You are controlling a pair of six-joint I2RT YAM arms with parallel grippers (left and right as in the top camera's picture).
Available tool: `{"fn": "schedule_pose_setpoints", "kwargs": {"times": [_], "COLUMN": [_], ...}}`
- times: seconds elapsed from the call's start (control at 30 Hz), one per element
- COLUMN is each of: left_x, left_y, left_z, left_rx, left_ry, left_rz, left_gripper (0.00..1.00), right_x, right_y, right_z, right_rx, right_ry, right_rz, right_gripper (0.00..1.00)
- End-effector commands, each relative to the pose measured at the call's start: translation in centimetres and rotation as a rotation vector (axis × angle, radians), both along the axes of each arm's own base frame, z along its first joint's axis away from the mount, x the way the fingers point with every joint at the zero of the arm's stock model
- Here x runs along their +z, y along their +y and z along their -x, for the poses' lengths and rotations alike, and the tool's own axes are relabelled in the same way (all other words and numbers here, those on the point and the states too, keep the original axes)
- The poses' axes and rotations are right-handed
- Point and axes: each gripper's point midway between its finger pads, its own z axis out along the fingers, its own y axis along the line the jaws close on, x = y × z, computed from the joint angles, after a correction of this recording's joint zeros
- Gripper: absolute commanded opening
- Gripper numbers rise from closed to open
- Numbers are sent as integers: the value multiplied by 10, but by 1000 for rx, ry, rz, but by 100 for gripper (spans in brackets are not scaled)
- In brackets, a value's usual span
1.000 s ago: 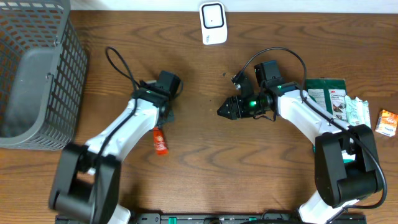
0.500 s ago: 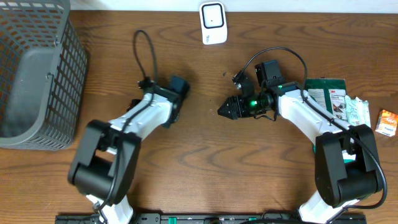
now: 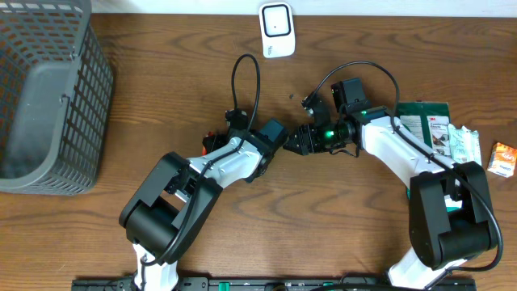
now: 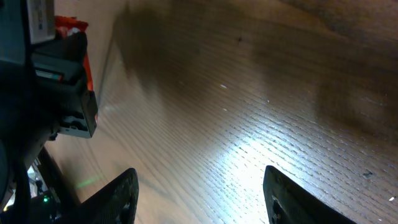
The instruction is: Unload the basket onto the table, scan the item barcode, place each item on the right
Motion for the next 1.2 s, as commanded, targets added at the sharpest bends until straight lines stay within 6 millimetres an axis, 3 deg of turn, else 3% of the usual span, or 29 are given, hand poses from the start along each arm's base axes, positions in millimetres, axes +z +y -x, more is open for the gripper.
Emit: {"fn": "schedule_pose_setpoints", "kwargs": {"times": [0.0,0.03,0.1,0.17,0.23,0.47,0.7,0.77,0.8,1.0,1.1,1.17], "left_x": [49,63,68,34,15,16,-14,-17,-14,17,35,47], "left_y": [23,25,25,14,5,-4,-28,-31,-31,-47,-54,-46], "left_z": [-15,-18,-21,-19,-16,-28,-21,-20,-22,-31,-30,-29], "left_rx": [4,1,4,-9,12,29,26,27,27,-40,-44,-5], "left_ry": [-184,-225,-252,-151,-132,-221,-117,-104,-110,-110,-66,-37], "left_rz": [-290,-361,-376,-200,-67,12,218,242,246,324,495,639], "left_gripper": [7,7,7,7,7,7,8,25,54,67,67,67], "right_x": [4,4,4,4,4,4,4,4,4,4,4,4], "right_y": [-1,-1,-1,-1,-1,-1,-1,-1,-1,-1,2,7], "right_z": [-2,-2,-2,-1,-1,-2,-2,-2,-2,-2,0,2], "right_rx": [4,3,3,4,3,3,3,4,3,4,9,-2], "right_ry": [-18,-18,-18,-17,-17,-19,-18,-18,-19,-20,-15,-2], "right_rz": [0,0,0,0,0,0,0,0,0,0,-1,1], "right_gripper": [60,60,60,60,60,60,61,61,61,63,62,59]}}
